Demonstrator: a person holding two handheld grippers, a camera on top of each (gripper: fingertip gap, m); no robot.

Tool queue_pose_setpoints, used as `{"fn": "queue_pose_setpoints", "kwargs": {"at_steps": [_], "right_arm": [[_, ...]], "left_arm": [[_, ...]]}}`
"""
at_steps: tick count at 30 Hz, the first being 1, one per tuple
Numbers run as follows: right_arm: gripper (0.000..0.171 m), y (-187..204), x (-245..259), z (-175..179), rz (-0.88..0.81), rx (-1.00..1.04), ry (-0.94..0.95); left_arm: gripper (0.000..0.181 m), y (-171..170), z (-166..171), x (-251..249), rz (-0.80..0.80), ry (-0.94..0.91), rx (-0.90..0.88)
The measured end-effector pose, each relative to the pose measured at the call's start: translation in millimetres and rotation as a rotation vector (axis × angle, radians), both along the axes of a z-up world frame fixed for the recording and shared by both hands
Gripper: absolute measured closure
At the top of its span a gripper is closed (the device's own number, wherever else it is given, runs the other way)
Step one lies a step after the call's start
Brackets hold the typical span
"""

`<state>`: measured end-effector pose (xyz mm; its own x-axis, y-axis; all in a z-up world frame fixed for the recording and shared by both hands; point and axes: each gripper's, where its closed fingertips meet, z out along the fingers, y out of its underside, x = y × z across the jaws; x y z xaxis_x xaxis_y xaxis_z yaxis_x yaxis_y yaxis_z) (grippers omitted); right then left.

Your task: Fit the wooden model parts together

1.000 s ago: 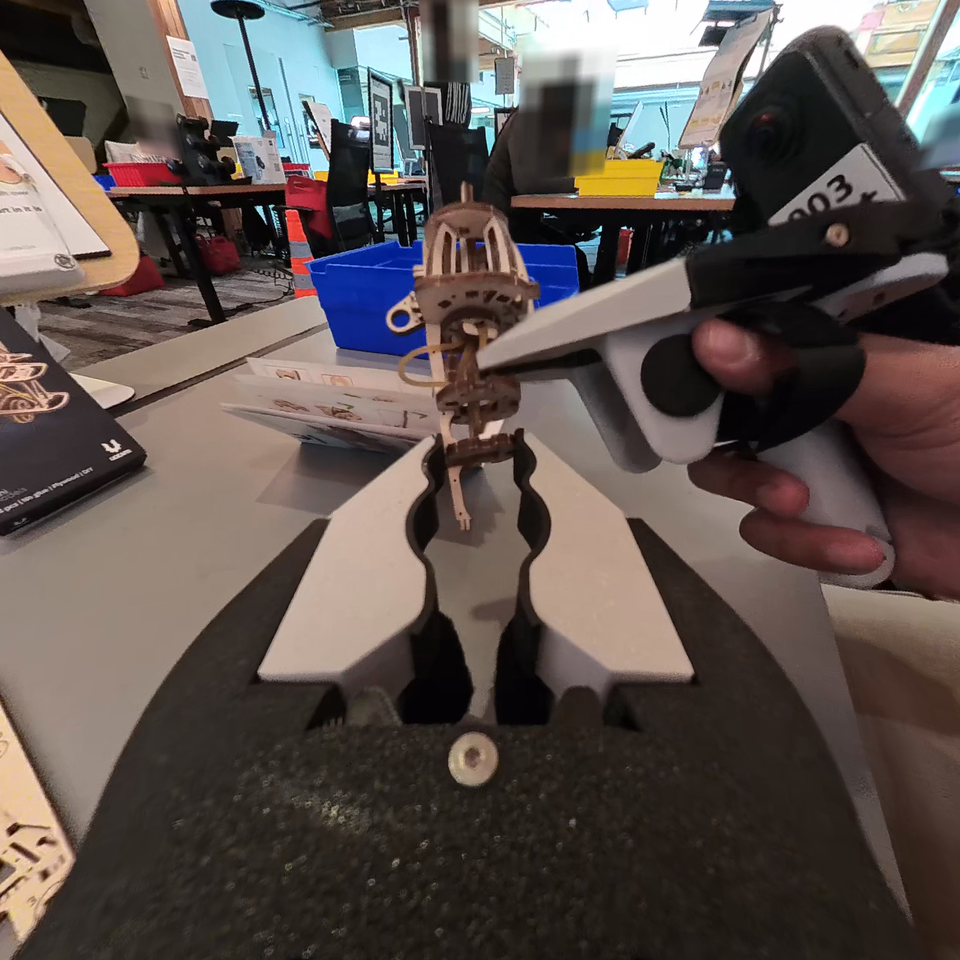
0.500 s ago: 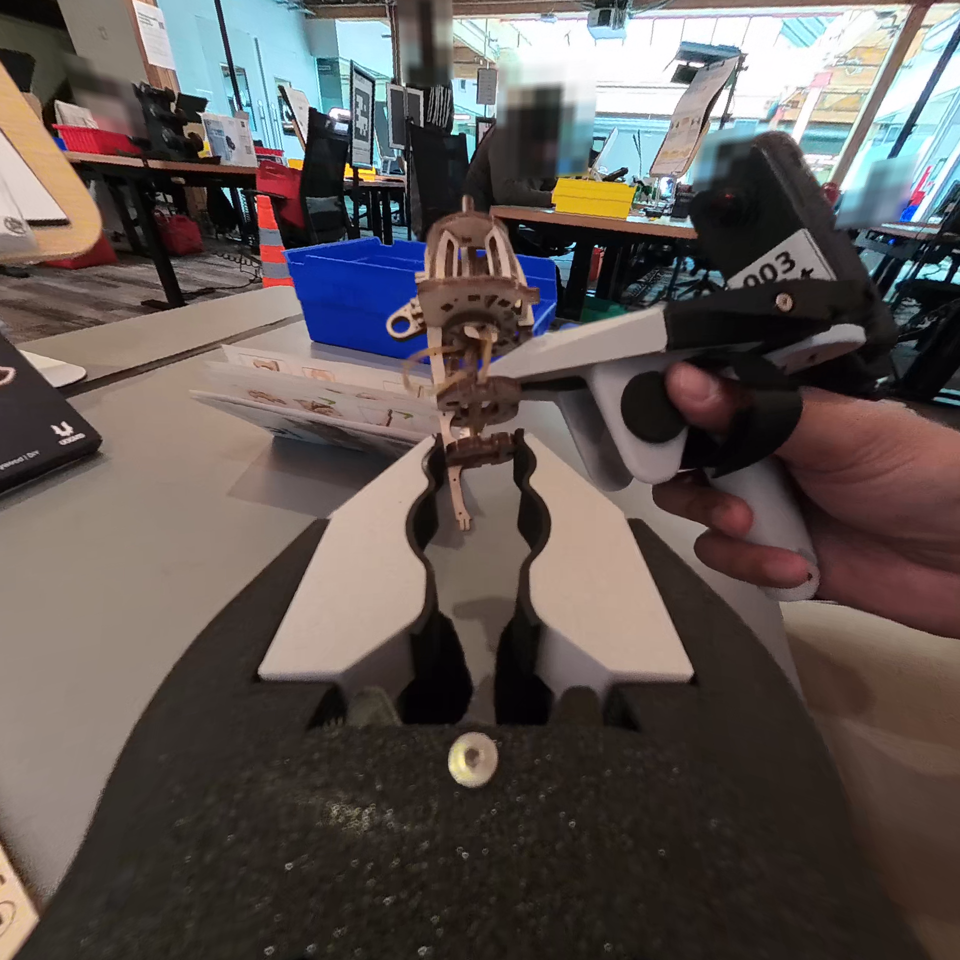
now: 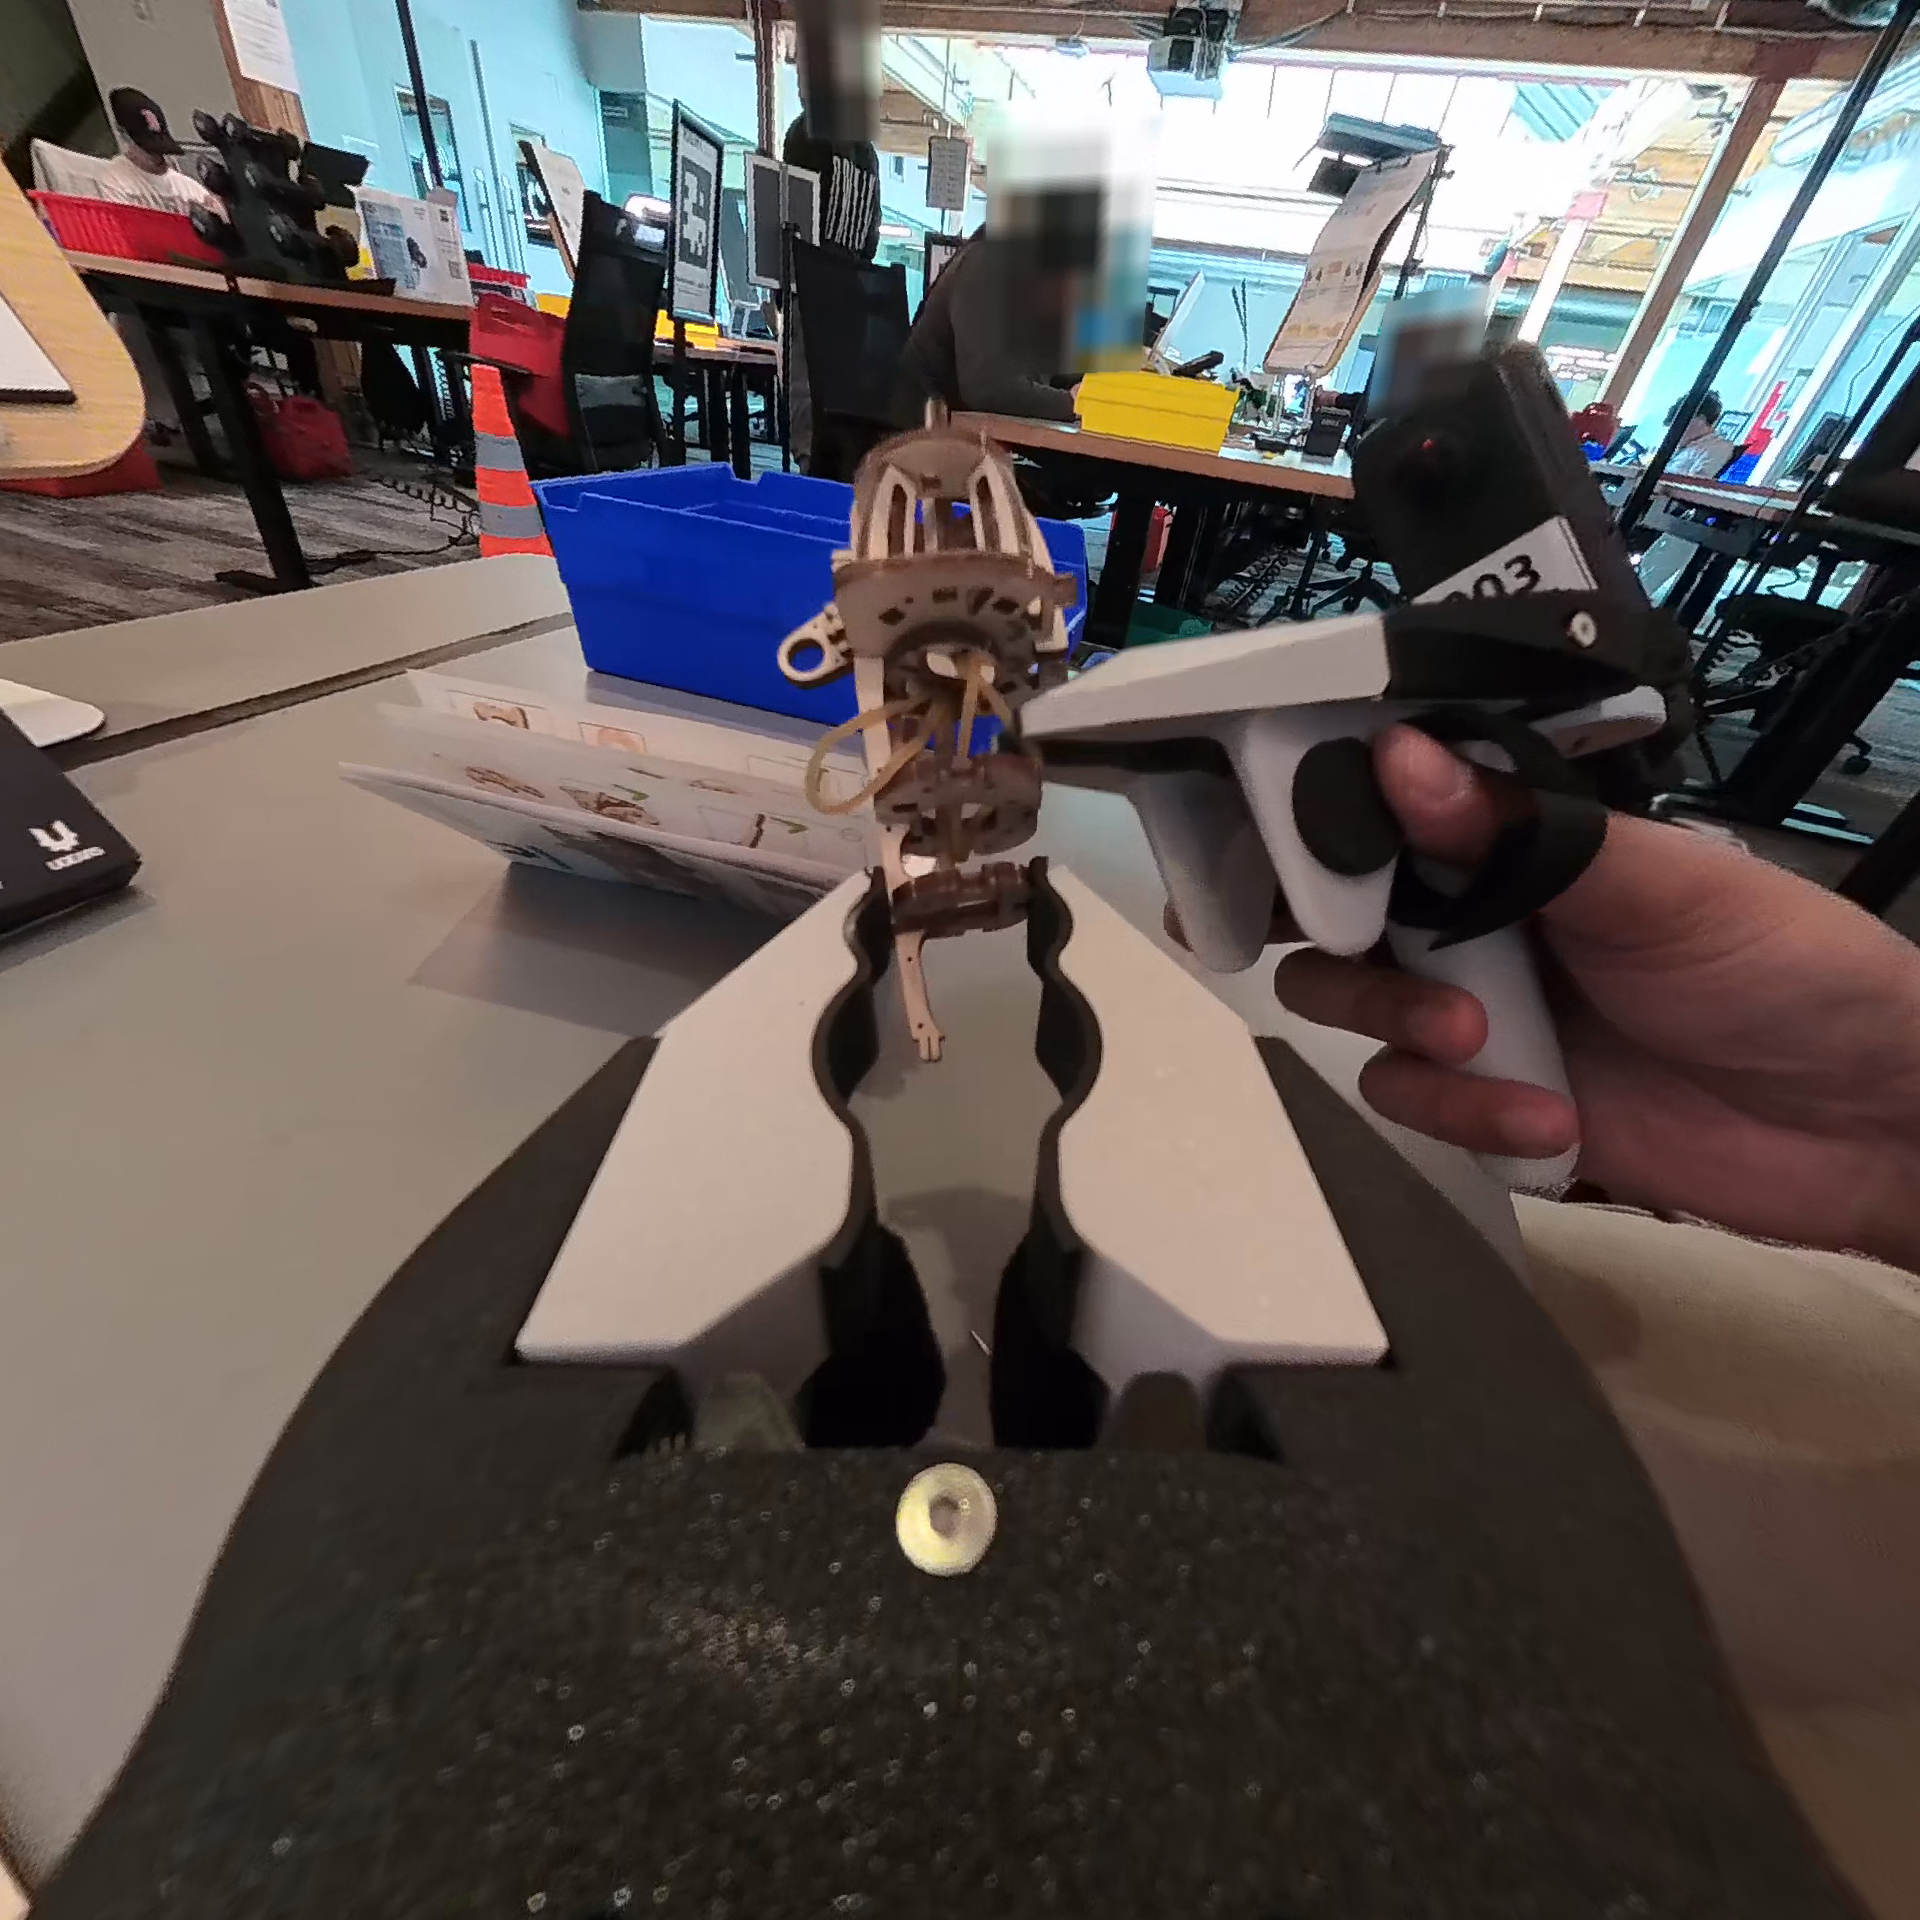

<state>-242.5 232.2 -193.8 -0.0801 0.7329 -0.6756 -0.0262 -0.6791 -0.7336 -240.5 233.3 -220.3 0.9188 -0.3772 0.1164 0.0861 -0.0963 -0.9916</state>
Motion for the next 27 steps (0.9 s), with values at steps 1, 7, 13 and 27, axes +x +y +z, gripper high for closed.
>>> {"fn": "queue_pose_setpoints", "kwargs": {"at_steps": [1,7,13,27], "right_arm": [[0.165,0.1,0.5,0.5,0.002,-0.002,-0.001],[0.164,2.8,4.1,0.4,-0.01,0.039,-0.017],[0.164,4.2,6.8,-5.3,-0.033,0.133,-0.066],[0.171,-1.2,-2.1,-5.8,-0.004,0.151,-0.121]], "left_arm": [[0.158,0.1,0.1,0.0,0.003,0.003,0.002],[0.158,0.1,0.4,-0.6,0.003,0.001,0.004],[0.158,0.2,0.6,-2.2,0.008,0.001,0.005],[0.158,-1.1,1.1,1.0,-0.006,0.018,0.017]]}}
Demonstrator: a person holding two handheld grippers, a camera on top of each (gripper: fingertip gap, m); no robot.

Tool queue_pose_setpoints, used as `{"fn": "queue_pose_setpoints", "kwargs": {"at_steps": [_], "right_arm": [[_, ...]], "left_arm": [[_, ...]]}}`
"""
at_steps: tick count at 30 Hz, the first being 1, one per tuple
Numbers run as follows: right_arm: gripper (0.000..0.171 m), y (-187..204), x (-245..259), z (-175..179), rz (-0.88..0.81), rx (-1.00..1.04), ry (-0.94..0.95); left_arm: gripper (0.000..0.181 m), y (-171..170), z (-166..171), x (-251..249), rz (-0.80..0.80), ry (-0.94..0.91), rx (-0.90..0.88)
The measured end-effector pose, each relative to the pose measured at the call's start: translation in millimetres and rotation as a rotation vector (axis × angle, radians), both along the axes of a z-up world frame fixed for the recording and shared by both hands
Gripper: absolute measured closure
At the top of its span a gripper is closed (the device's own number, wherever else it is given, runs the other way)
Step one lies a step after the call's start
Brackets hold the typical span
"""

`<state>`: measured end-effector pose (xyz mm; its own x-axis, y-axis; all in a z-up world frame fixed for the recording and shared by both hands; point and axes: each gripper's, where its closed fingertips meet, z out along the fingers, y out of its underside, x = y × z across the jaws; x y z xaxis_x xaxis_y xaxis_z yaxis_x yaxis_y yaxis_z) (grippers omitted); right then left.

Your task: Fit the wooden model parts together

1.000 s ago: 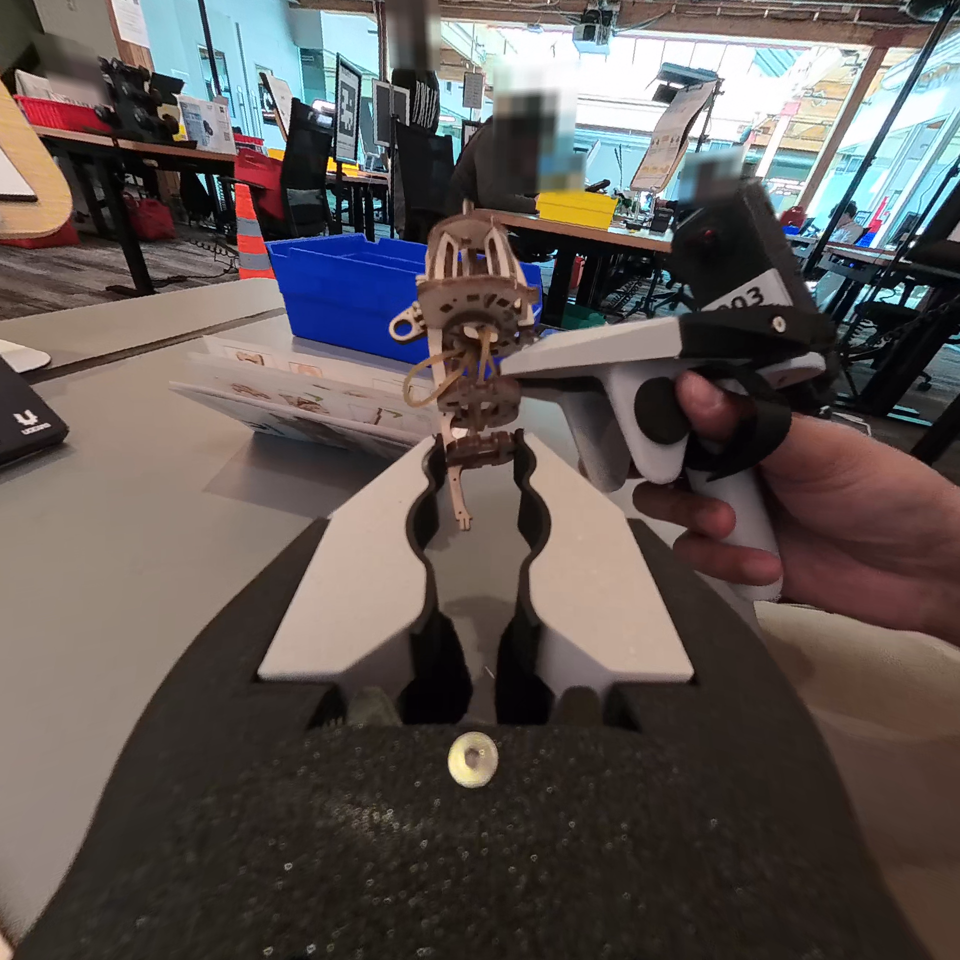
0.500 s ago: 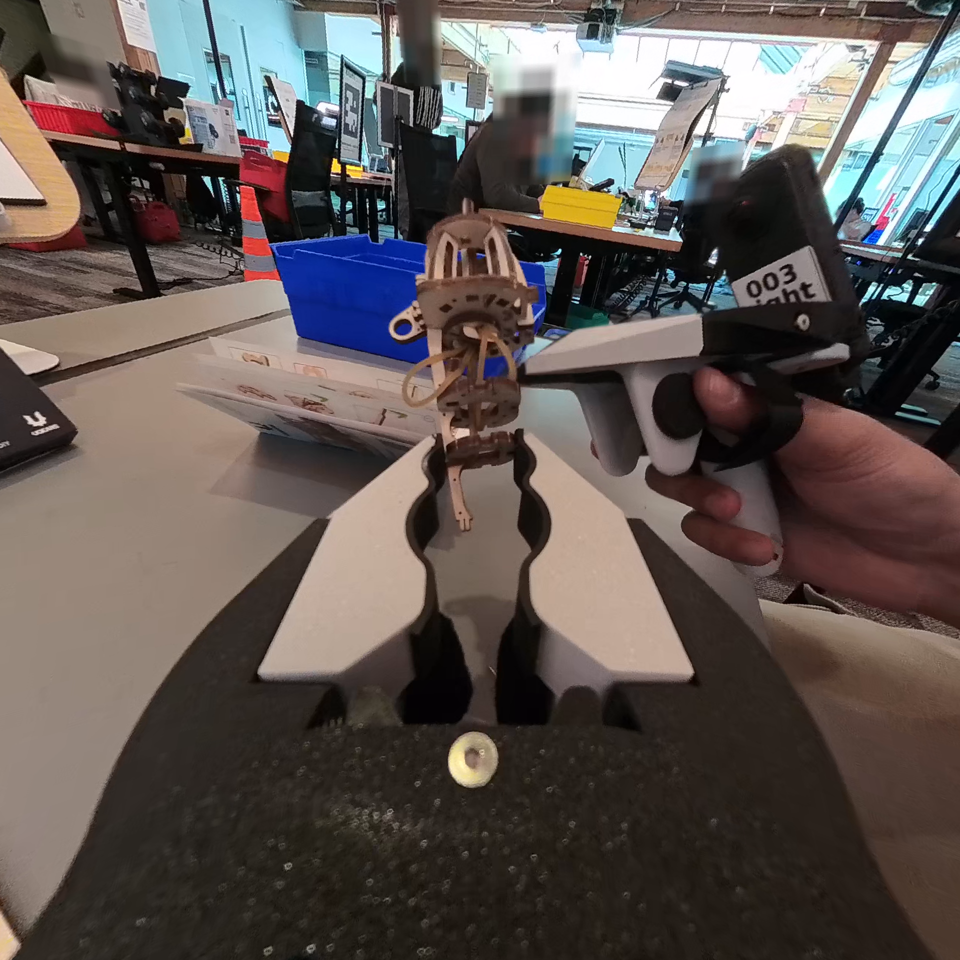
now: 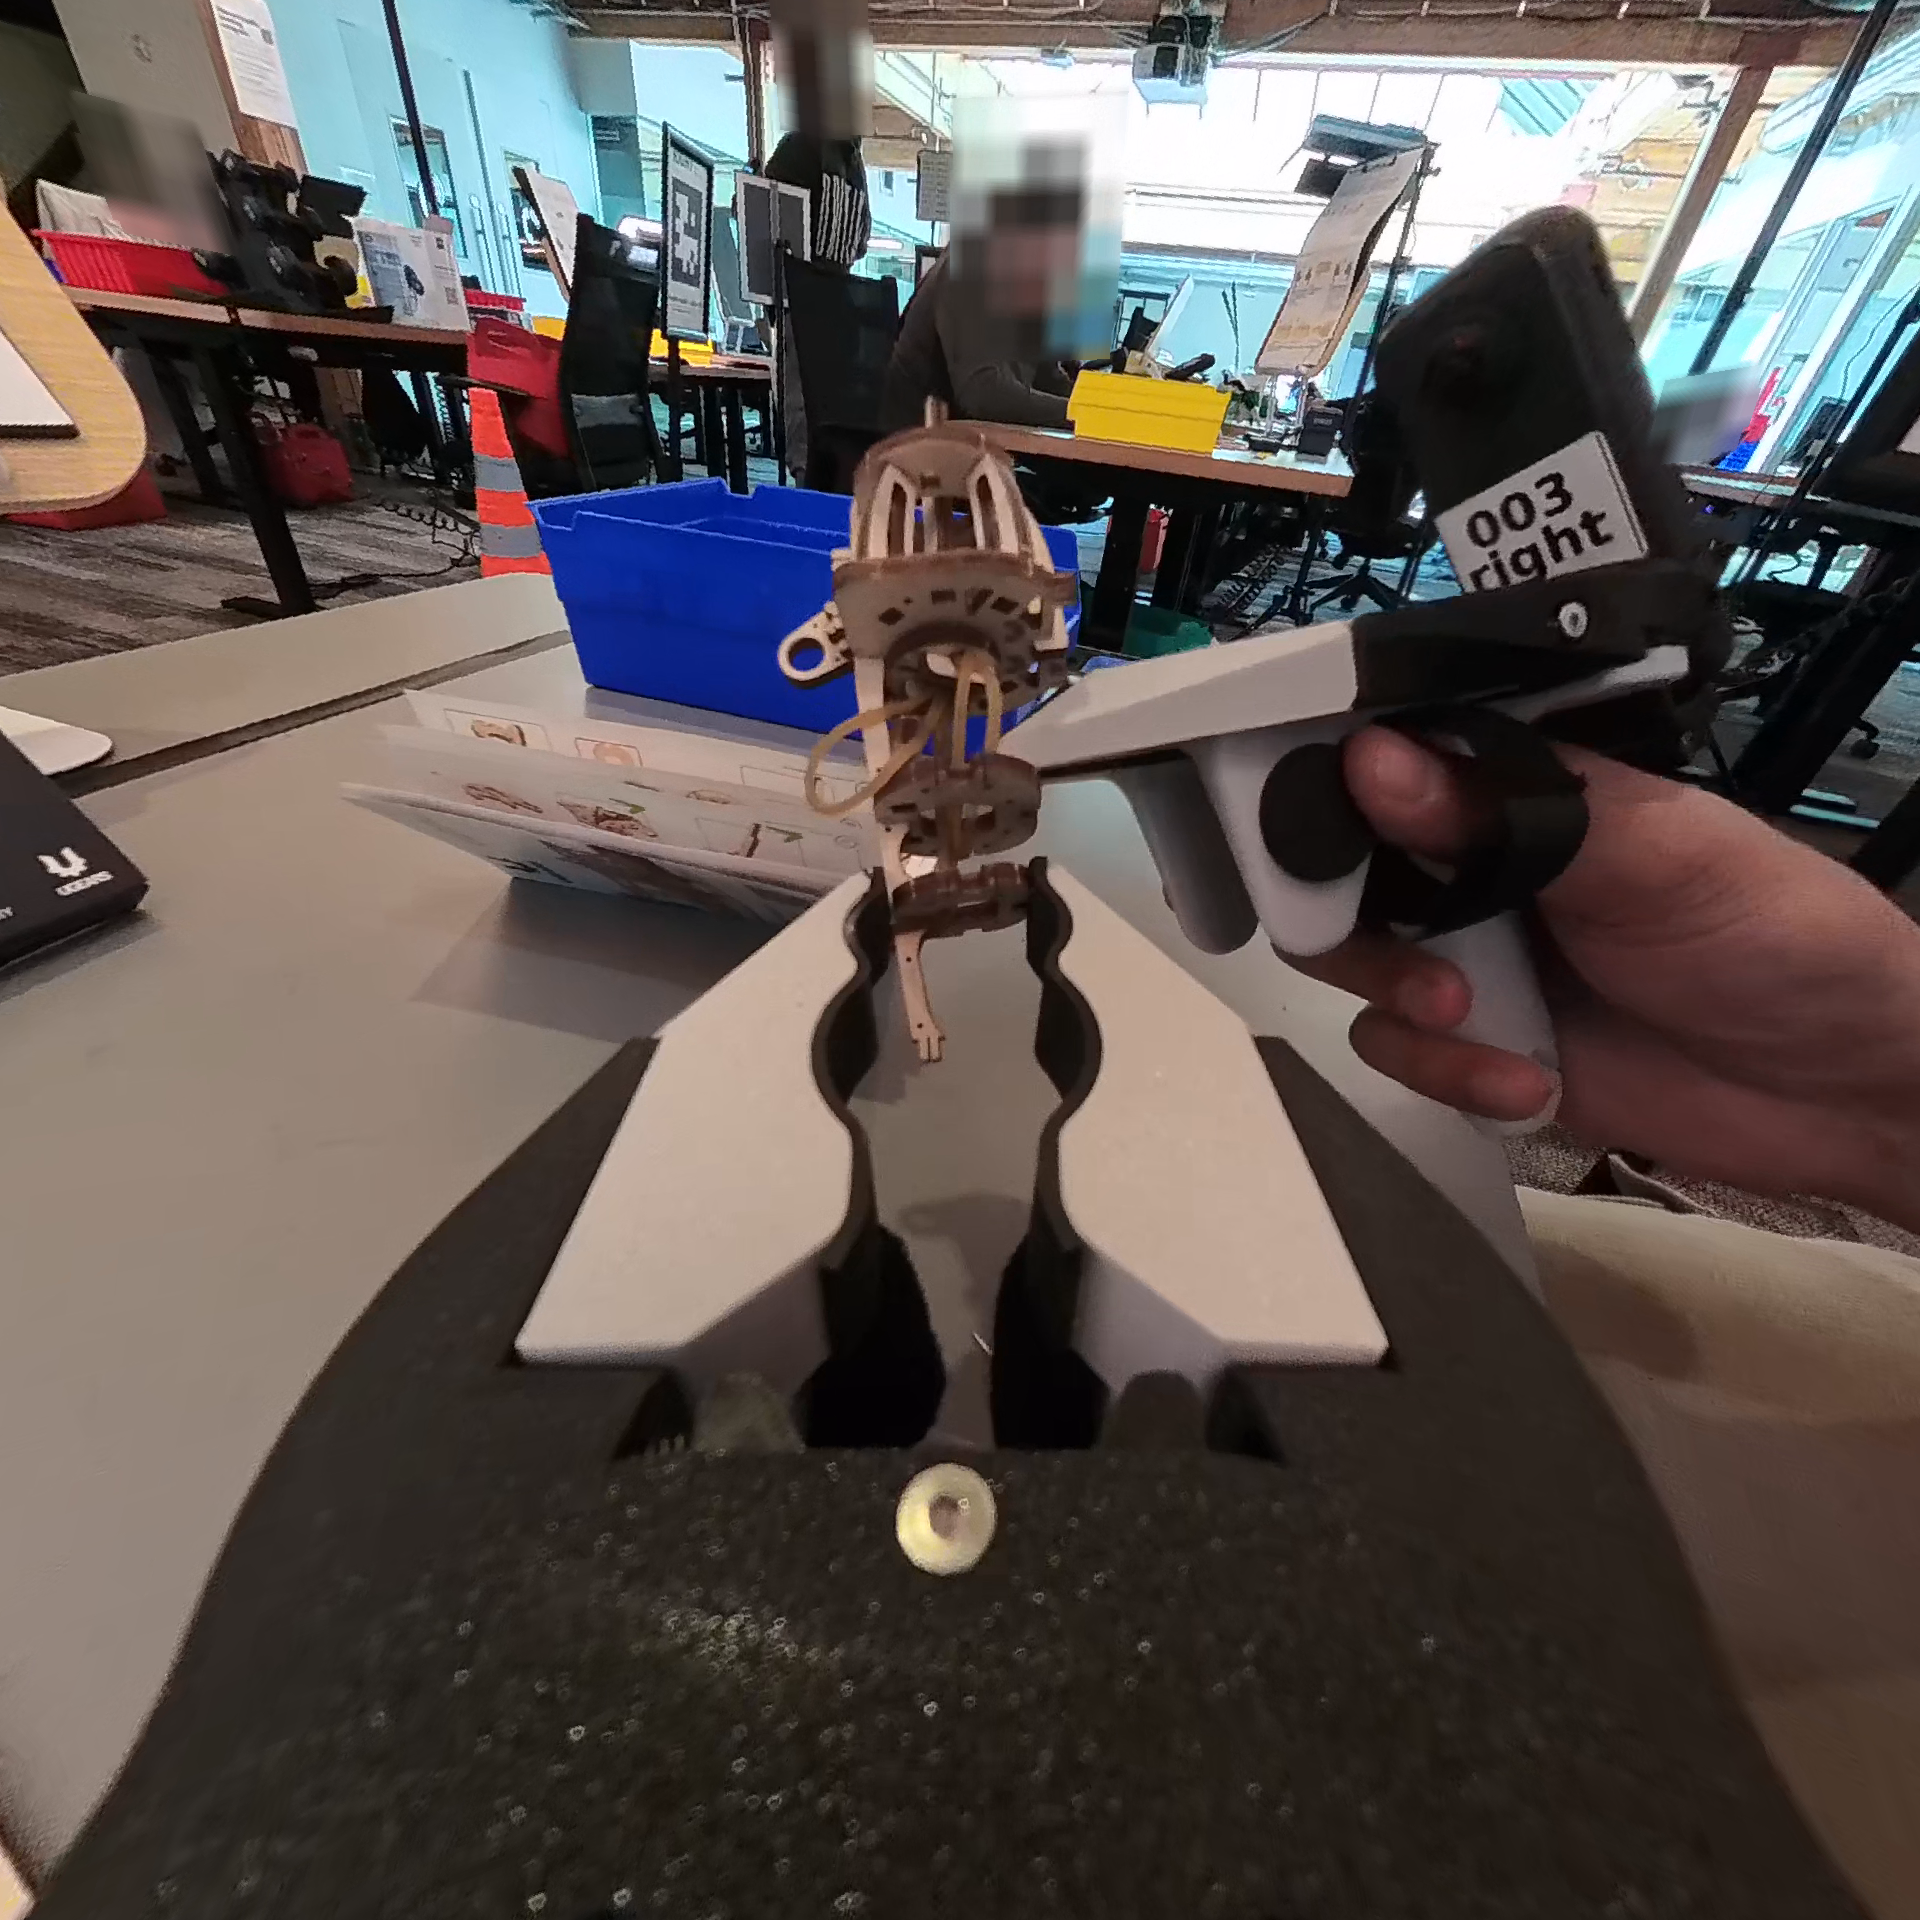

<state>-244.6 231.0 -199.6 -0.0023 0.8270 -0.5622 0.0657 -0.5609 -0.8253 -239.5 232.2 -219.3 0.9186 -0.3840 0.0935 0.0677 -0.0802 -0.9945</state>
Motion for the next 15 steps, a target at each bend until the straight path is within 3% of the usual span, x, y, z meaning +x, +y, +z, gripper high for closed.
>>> {"fn": "queue_pose_setpoints", "kwargs": {"at_steps": [15], "right_arm": [[0.165,-2.9,6.0,8.5,0.004,0.067,0.02]], "left_arm": [[0.158,1.1,-0.9,-1.9,0.013,0.013,0.0]]}}
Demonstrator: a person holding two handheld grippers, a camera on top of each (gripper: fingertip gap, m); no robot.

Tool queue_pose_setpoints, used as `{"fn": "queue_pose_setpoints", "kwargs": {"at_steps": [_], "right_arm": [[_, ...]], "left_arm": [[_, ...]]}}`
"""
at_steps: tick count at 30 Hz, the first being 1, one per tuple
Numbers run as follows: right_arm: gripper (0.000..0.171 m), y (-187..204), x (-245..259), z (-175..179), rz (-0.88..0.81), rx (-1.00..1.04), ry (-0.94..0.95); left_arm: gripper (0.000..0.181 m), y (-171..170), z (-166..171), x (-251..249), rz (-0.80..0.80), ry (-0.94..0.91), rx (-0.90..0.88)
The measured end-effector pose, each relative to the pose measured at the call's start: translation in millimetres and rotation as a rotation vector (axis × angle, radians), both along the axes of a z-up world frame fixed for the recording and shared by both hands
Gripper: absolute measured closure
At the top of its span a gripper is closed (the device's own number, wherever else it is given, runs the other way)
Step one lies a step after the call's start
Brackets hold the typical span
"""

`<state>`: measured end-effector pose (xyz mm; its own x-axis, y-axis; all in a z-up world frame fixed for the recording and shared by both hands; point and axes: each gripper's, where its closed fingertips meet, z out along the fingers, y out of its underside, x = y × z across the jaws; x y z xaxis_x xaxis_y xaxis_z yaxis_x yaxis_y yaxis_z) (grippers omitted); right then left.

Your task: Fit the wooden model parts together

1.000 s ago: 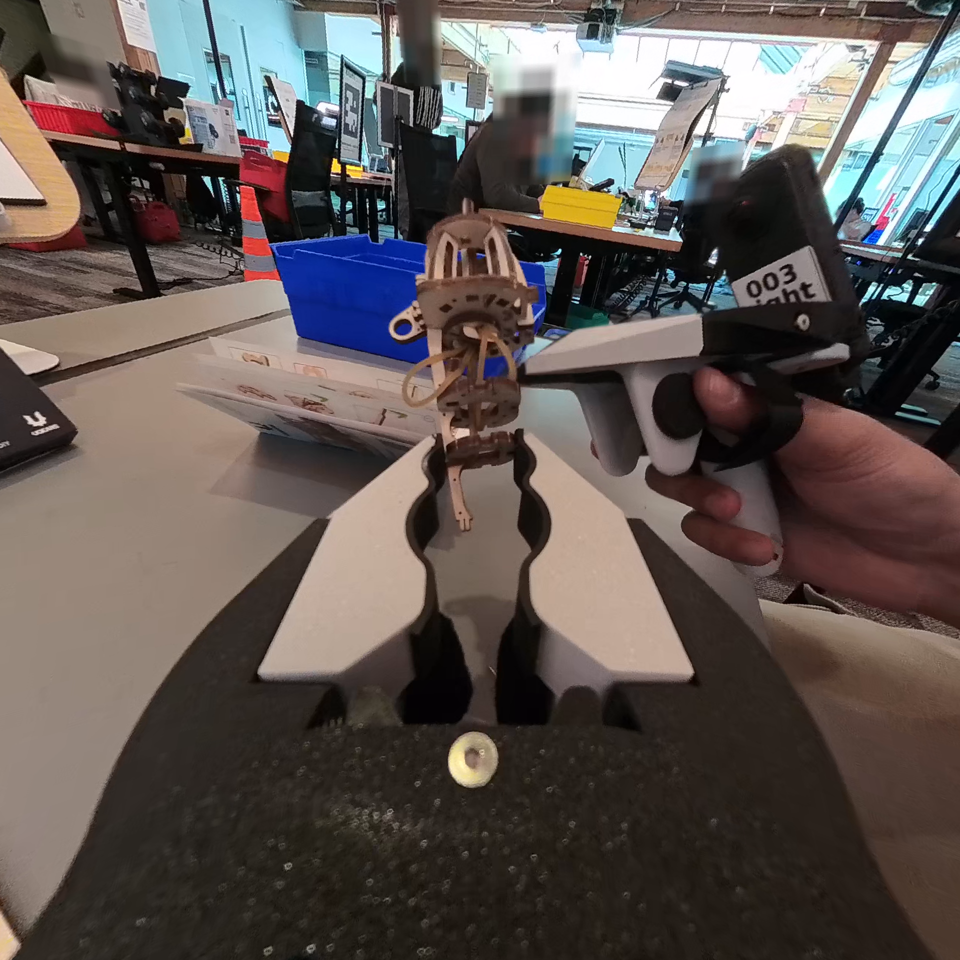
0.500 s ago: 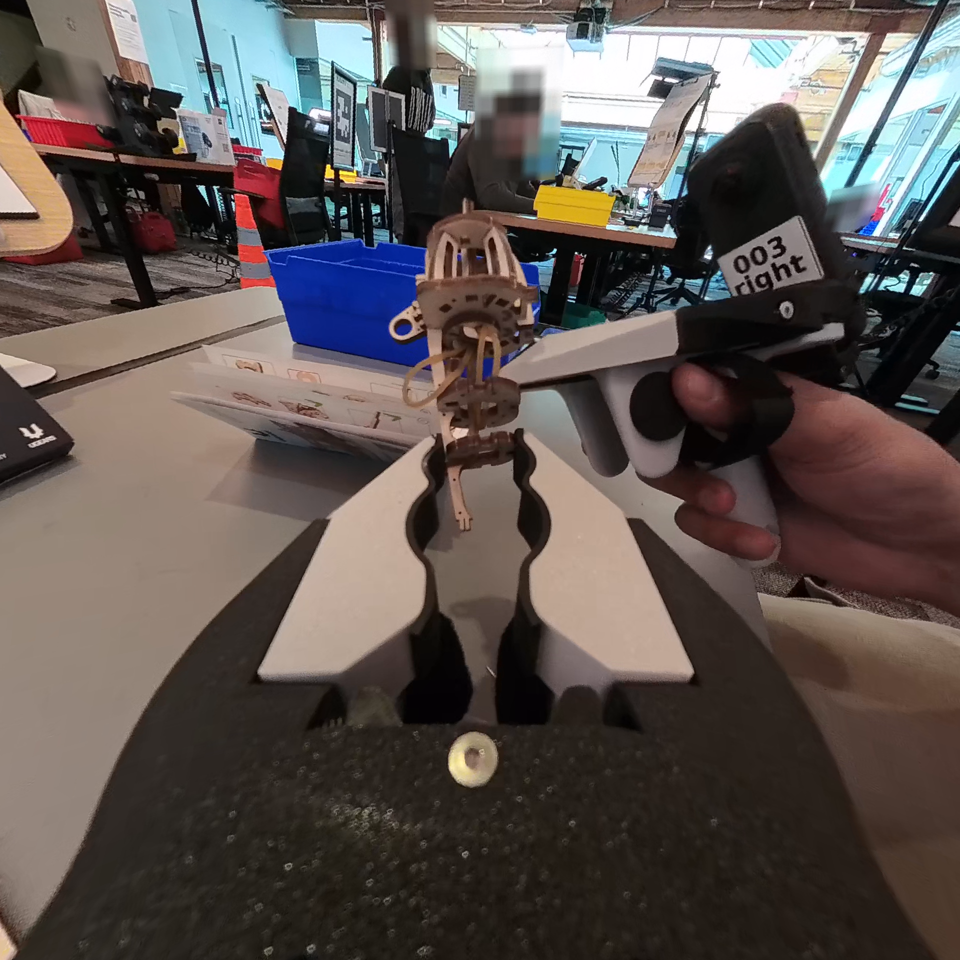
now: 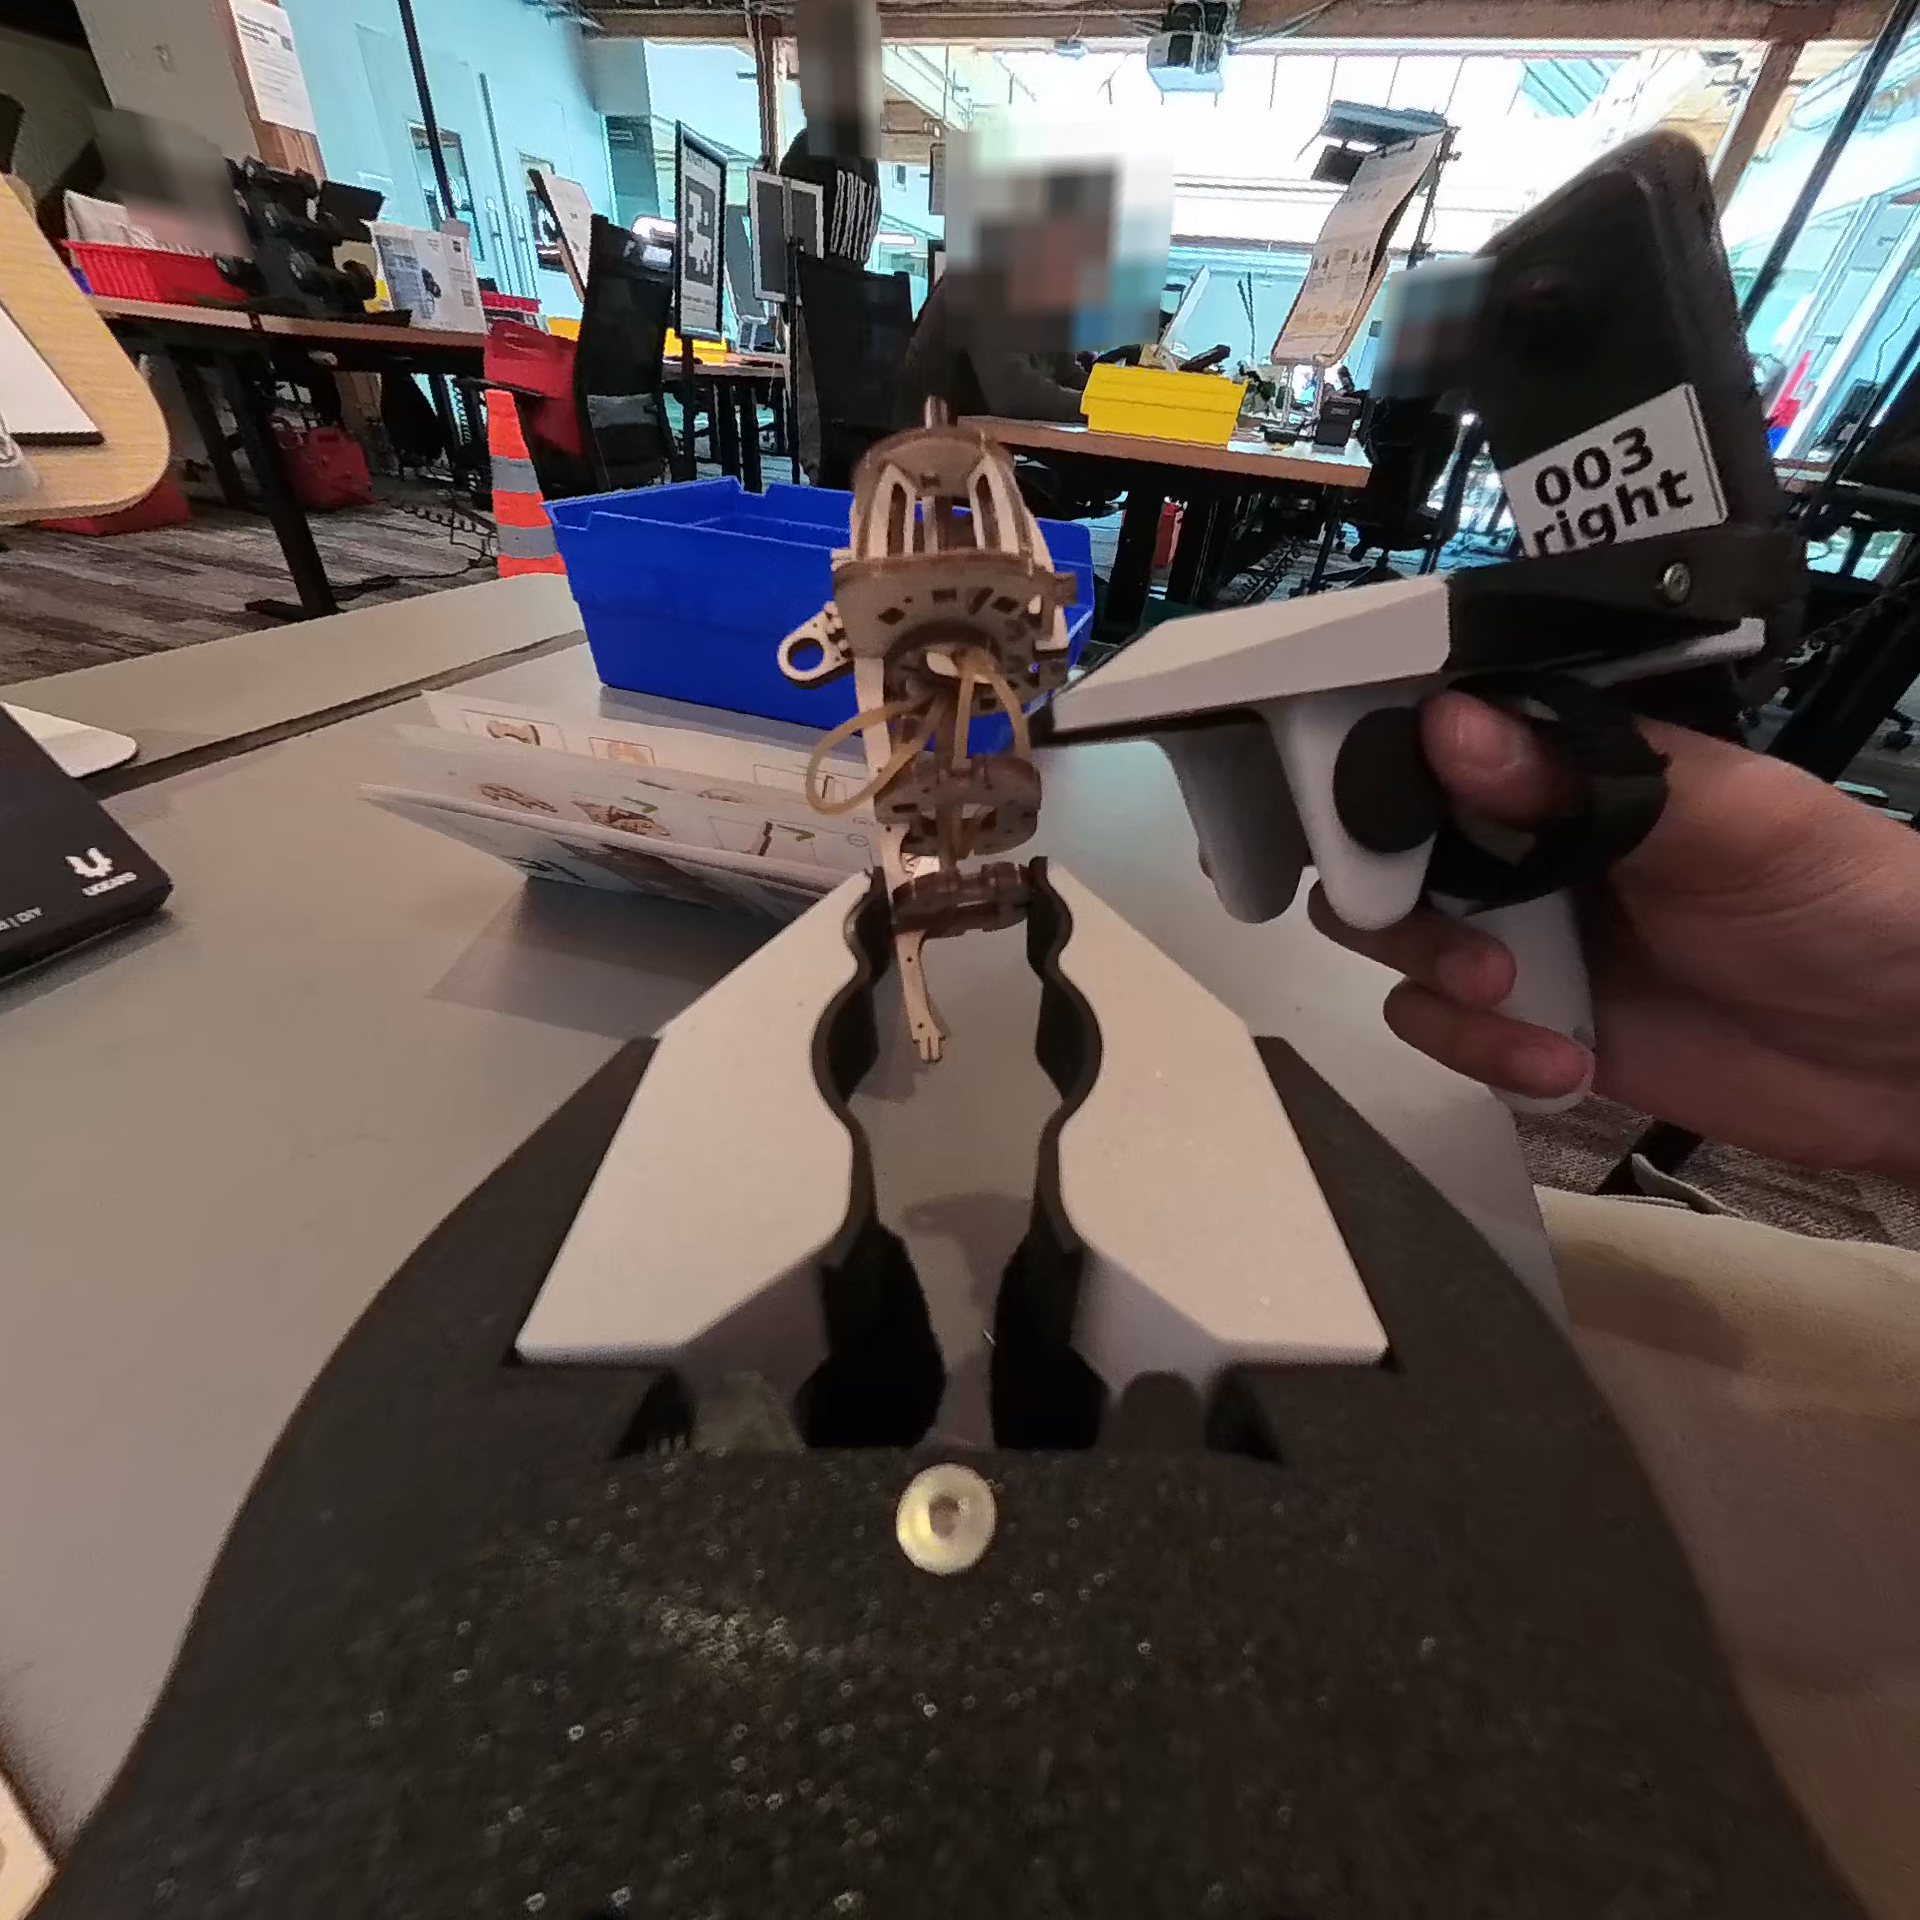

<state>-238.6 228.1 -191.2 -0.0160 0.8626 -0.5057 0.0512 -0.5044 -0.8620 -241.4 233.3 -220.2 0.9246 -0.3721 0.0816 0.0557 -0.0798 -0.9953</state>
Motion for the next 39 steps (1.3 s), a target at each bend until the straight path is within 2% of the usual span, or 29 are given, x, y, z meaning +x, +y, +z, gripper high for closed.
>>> {"fn": "queue_pose_setpoints", "kwargs": {"at_steps": [8,13,17,21,24,28,36,39], "right_arm": [[0.171,4.6,-6.1,-8.6,-0.037,0.015,-0.04],[0.171,0.2,-8.1,-8.9,0.015,-0.084,-0.038],[0.171,0.0,-3.7,-6.7,0.014,-0.062,-0.036],[0.161,-1.8,-0.5,-0.2,0.015,-0.029,0.008],[0.16,-2.8,-1.5,1.0,0.013,-0.027,0.01],[0.171,0.5,-3.6,-3.1,-0.013,-0.007,-0.019],[0.171,3.0,-8.8,-11.6,-0.013,-0.06,-0.046],[0.171,-1.6,-9.7,-5.5,0.026,-0.107,-0.004]], "left_arm": [[0.158,-0.9,1.1,0.9,-0.007,-0.001,0.007],[0.158,-2.0,1.8,2.6,-0.01,0.018,0.016],[0.158,-1.0,1.1,-0.1,0.0,0.012,0.01],[0.158,-0.4,0.5,-1.0,0.003,0.011,0.007],[0.158,-0.4,0.1,0.6,0.002,0.021,0.008],[0.158,-0.4,0.3,1.1,0.0,0.022,0.01],[0.158,-1.6,1.0,1.8,-0.004,0.025,0.015],[0.158,-2.2,1.6,2.7,-0.012,0.021,0.019]]}}
